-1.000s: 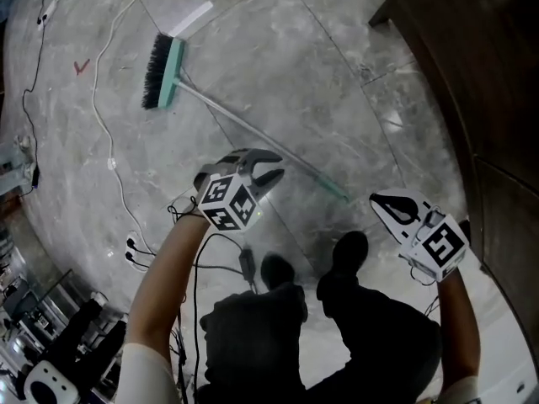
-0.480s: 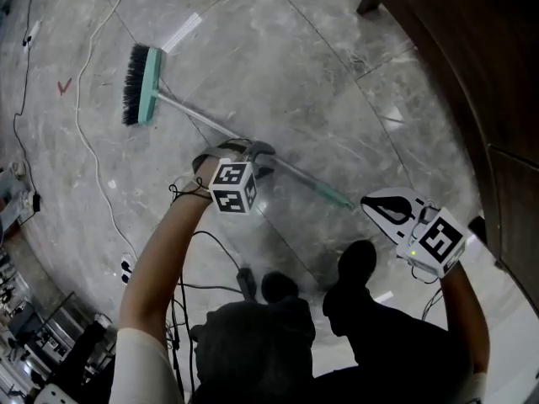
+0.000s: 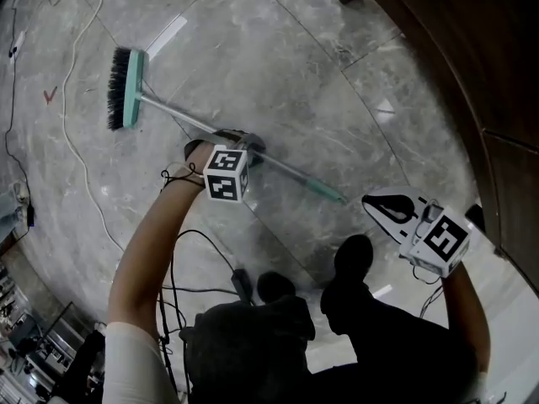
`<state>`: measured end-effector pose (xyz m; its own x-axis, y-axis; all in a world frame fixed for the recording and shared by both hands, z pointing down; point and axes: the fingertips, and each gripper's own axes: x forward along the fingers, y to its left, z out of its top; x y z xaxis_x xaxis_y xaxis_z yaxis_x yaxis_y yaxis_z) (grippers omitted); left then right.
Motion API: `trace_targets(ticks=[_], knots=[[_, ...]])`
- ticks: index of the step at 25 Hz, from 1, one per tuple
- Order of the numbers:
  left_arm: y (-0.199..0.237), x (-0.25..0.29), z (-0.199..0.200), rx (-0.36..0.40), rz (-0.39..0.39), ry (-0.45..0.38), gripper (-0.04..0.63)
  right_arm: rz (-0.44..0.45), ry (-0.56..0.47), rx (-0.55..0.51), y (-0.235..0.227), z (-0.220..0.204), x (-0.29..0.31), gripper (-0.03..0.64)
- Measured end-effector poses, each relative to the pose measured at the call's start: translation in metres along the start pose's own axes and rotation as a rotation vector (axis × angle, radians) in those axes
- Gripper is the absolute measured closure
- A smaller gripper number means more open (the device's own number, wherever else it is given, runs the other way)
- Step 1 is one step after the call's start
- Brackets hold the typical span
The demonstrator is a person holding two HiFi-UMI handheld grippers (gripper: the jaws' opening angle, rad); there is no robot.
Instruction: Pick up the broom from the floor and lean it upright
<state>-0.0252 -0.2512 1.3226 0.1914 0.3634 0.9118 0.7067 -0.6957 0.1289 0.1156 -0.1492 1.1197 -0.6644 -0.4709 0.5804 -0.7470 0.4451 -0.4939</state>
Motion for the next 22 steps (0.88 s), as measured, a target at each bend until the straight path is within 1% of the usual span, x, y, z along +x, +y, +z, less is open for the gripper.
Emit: trace_targets(ticks=[4,8,13,19,22], knots=[[0.001,-0.005,0.010,-0.026,-0.011,-0.007,0.492,-0.018,-0.017,0.003,-0.002,0.011,-0.008,0.615],[0.008,-0.025,0.024,-0.049,0.017,-0.021,0.497,-0.021,-0.068,-0.044,0.005,0.036,-0.024,0.615],[0.028,-0.068,0.036,-0.109,0.079,-0.049,0.503,-0.044,-0.108,-0.093,0.017,0.075,-0.054,0.615],[0.064,-0.146,0.064,-0.213,0.176,-0.142,0.510,-0.091,-0.157,-0.158,0.027,0.125,-0.100,0.615],[0.082,-0.183,0.077,-0.239,0.229,-0.184,0.516,-0.119,-0.191,-0.203,0.026,0.148,-0.117,0.615]])
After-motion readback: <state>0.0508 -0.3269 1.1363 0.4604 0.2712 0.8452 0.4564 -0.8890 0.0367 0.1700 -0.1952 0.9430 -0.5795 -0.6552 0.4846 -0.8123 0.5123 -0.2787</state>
